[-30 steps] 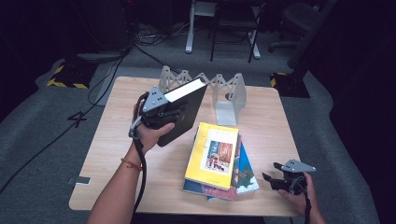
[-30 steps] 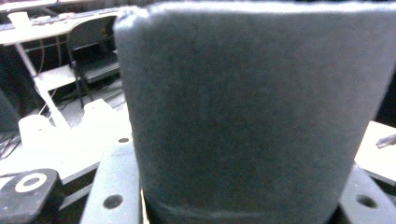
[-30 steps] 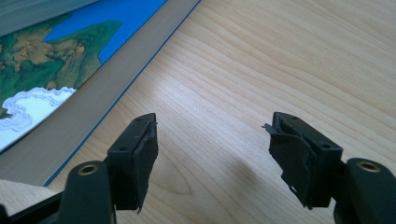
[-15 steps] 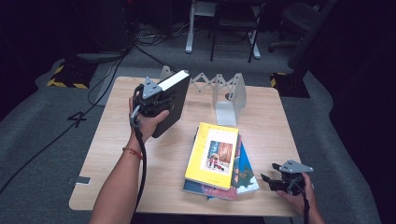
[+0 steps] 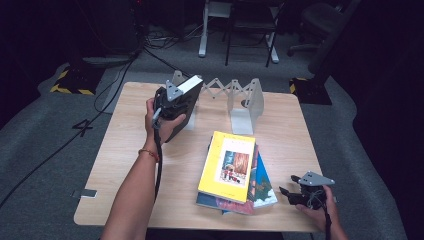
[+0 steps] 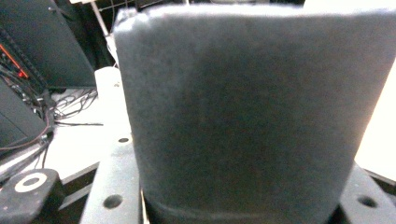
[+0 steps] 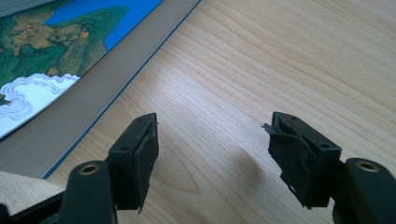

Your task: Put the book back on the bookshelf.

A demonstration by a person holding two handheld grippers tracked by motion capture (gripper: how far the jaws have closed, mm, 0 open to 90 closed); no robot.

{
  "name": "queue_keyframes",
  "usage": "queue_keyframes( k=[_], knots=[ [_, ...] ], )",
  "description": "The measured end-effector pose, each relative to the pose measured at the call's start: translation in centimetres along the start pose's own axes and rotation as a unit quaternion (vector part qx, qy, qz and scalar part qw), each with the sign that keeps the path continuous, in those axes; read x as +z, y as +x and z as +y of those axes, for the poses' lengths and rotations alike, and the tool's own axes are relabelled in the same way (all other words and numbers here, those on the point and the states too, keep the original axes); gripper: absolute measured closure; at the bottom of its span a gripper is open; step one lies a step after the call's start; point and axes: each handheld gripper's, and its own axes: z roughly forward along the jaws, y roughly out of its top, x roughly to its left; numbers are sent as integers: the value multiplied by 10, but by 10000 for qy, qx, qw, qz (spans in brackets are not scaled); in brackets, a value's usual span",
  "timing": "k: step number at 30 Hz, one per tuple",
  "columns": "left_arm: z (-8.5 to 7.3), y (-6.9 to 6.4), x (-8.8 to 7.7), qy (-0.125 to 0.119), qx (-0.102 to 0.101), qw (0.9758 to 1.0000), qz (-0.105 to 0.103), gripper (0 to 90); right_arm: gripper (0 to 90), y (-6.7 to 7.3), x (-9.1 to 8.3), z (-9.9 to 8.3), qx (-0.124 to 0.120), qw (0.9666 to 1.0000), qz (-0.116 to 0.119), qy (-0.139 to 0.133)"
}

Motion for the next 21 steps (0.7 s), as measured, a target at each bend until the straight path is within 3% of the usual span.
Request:
queue_keyframes(
  k=[10, 17, 21],
  knots=[
    [-5, 10, 11, -57, -296, 9992, 246, 531, 339, 1, -2, 0, -67, 10000, 3, -35],
    [-16, 25, 7, -237, -738, 9966, 293, 529, 339, 3, 1, 0, -104, 9999, 9, 8],
    [-19, 24, 4, -260, -731, 9965, 296, 526, 340, 4, 2, 0, -132, 9999, 16, 25]
  ],
)
